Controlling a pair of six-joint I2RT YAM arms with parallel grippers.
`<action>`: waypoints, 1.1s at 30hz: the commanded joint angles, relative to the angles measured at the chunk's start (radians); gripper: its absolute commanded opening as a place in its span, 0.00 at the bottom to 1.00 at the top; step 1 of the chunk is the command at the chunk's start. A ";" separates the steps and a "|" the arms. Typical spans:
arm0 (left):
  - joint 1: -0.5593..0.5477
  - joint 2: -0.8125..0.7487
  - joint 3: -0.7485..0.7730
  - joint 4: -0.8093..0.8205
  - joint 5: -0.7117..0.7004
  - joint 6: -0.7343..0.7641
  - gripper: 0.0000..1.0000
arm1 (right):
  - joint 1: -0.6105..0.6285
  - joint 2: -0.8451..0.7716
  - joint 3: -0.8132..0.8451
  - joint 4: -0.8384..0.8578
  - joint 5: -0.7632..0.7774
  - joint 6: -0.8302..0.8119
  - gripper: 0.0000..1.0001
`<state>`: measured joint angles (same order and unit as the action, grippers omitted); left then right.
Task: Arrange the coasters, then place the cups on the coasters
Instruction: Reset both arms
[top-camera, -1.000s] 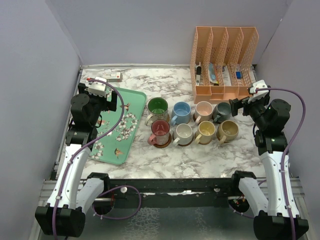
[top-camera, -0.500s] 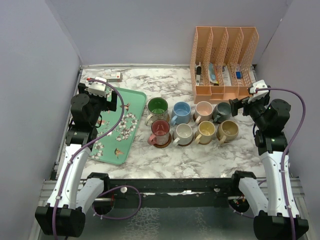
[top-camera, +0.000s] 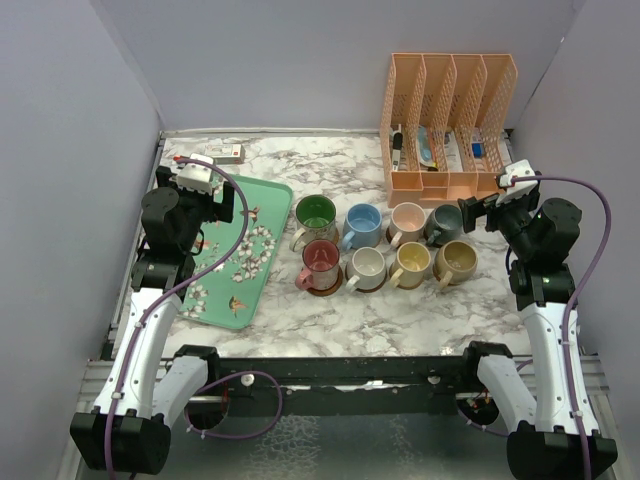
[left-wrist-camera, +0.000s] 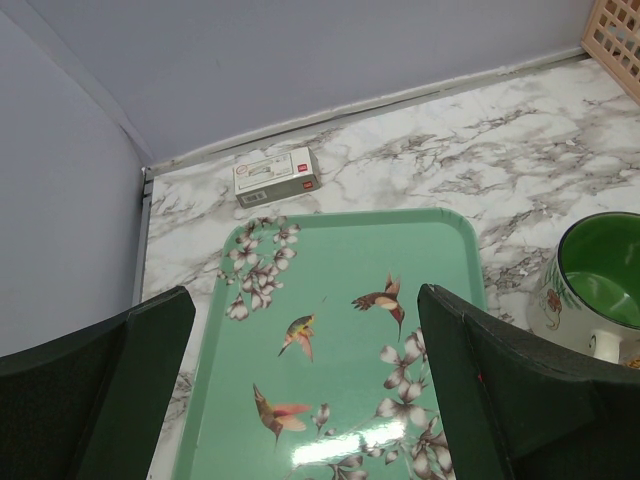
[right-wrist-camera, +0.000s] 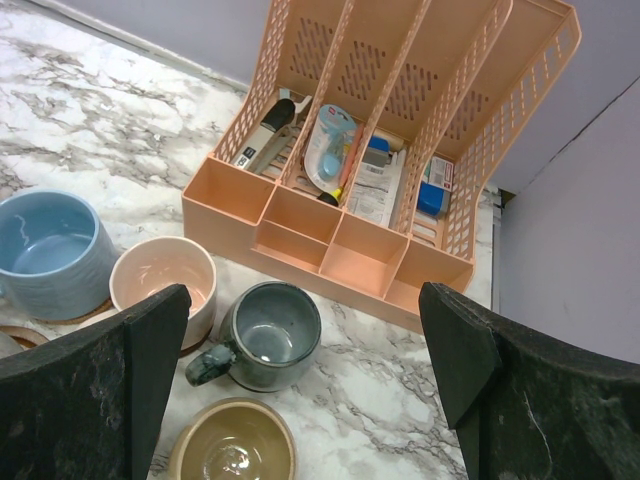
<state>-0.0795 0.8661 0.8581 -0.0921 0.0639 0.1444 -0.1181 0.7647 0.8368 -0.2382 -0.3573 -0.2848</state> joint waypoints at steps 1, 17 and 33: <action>0.006 -0.007 -0.005 0.007 0.019 -0.002 0.98 | -0.006 -0.014 0.022 0.012 0.016 0.005 1.00; 0.006 -0.006 -0.005 0.009 0.018 -0.003 0.98 | -0.008 -0.014 0.015 0.045 0.148 0.033 1.00; 0.009 0.001 -0.023 0.033 0.026 -0.014 0.99 | -0.009 0.002 0.026 -0.024 -0.145 -0.022 1.00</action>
<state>-0.0792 0.8677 0.8474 -0.0898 0.0639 0.1436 -0.1200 0.7650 0.8368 -0.2276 -0.2871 -0.2653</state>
